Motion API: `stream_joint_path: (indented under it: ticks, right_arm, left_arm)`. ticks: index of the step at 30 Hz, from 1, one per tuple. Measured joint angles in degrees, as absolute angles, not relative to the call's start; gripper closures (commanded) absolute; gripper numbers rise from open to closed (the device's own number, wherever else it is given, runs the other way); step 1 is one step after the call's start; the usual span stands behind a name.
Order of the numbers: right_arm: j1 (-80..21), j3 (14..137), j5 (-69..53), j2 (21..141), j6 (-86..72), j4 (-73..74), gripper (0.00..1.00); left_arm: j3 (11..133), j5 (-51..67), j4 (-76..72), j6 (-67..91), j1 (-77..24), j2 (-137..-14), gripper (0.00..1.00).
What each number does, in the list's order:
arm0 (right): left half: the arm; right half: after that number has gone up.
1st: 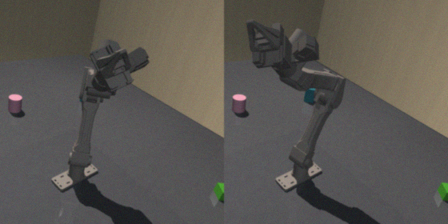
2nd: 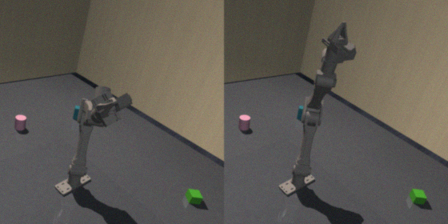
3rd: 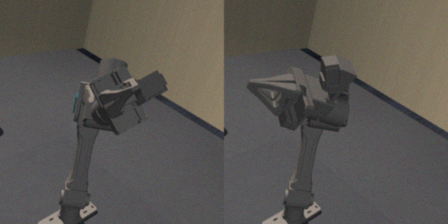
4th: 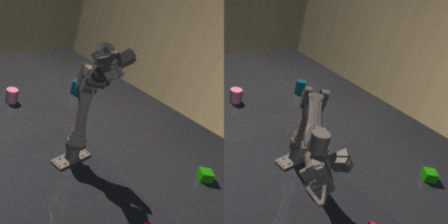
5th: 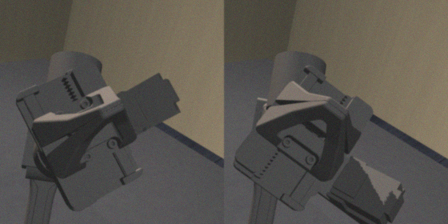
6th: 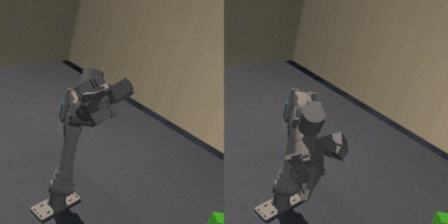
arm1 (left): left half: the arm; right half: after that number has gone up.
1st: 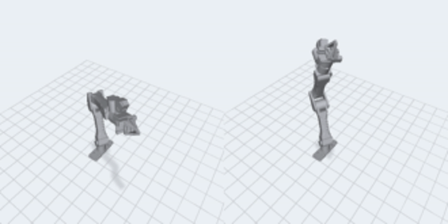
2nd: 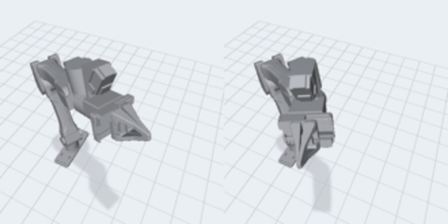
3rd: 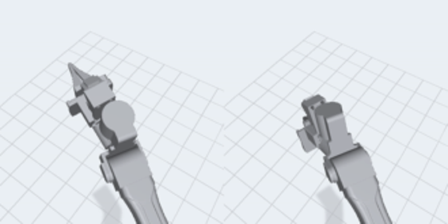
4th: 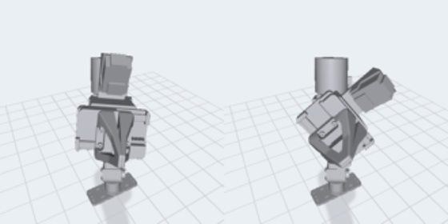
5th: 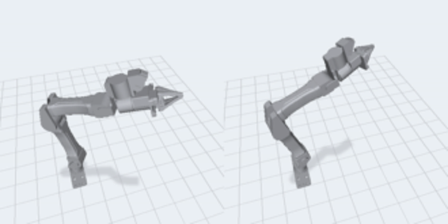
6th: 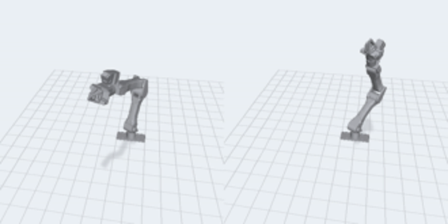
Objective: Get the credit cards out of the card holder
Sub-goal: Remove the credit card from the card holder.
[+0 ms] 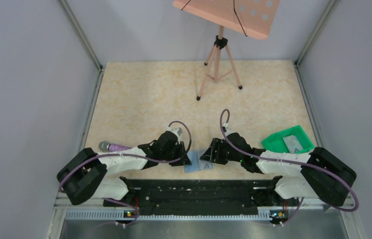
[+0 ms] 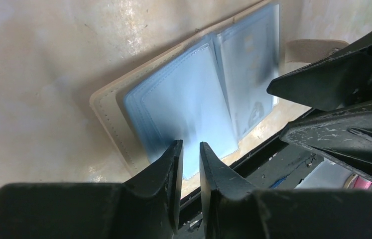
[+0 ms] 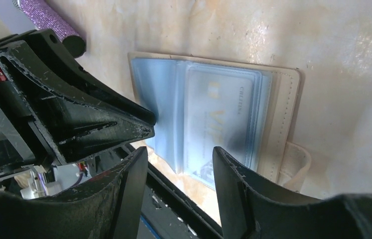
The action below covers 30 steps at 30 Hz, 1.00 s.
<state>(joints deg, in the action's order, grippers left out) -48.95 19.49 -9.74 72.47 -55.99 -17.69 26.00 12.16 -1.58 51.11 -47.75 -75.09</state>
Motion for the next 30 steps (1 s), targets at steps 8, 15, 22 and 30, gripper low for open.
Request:
stream_joint_path:
  ticks: [8, 15, 22, 30]
  right_arm:
    - [-48.95, 19.53, -7.11, 68.75, -54.89, -13.93, 0.48]
    - [-48.95, 19.49, -5.23, 68.64, -53.95, -11.07, 0.48]
    - [-48.95, 19.49, -4.75, 68.90, -53.30, -10.61, 0.48]
    - [-48.95, 19.68, -4.80, 69.56, -52.49, -10.02, 0.49]
  left_arm:
    - [27.73, 10.24, 5.10, 50.72, -47.75, -71.09, 0.72]
    - [31.46, 10.70, 6.02, 50.35, -47.75, -69.82, 0.72]
    - [31.27, 11.09, 4.69, 49.93, -47.75, -73.52, 0.72]
    - [29.30, 11.00, 2.57, 49.87, -47.75, -76.75, 0.73]
